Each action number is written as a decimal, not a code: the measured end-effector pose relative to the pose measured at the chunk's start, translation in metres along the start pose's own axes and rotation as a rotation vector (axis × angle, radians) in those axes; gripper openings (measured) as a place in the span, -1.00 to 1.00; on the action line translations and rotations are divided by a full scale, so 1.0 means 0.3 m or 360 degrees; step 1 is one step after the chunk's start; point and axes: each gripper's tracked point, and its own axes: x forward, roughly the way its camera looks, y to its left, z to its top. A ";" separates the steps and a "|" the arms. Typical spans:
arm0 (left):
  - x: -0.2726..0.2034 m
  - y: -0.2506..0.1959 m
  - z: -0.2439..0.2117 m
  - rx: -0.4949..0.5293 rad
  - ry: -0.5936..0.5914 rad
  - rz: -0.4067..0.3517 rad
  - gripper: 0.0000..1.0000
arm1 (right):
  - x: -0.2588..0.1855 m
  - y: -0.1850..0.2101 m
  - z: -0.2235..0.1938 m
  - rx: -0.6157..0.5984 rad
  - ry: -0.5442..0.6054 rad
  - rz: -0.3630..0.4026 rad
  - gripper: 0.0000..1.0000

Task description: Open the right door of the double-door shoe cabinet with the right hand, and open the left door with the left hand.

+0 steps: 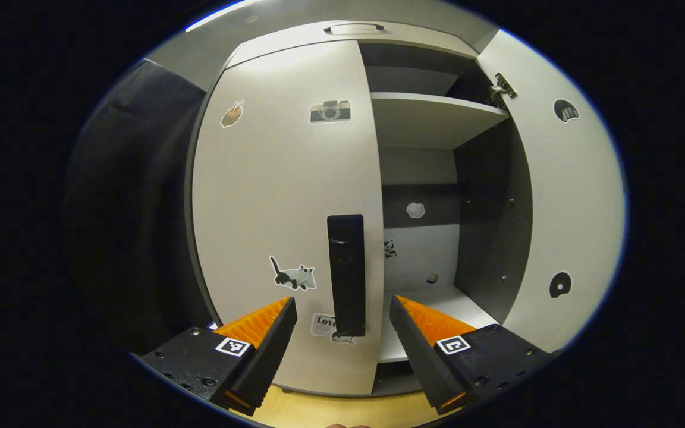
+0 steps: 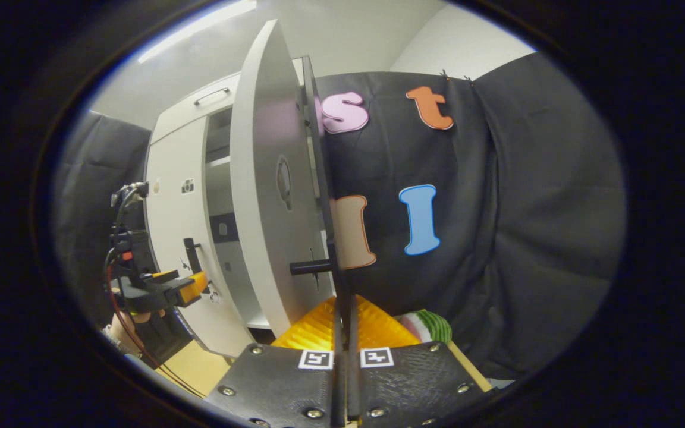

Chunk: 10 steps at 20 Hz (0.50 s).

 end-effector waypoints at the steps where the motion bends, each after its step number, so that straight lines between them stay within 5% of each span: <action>1: 0.017 -0.001 -0.002 -0.0006 0.0003 -0.0010 0.96 | 0.001 0.000 -0.002 -0.0002 -0.0004 -0.0003 -0.95; 10: 0.125 -0.012 -0.013 0.0011 -0.0003 -0.0057 0.53 | -0.002 -0.003 0.000 -0.0034 -0.0020 -0.0055 -0.95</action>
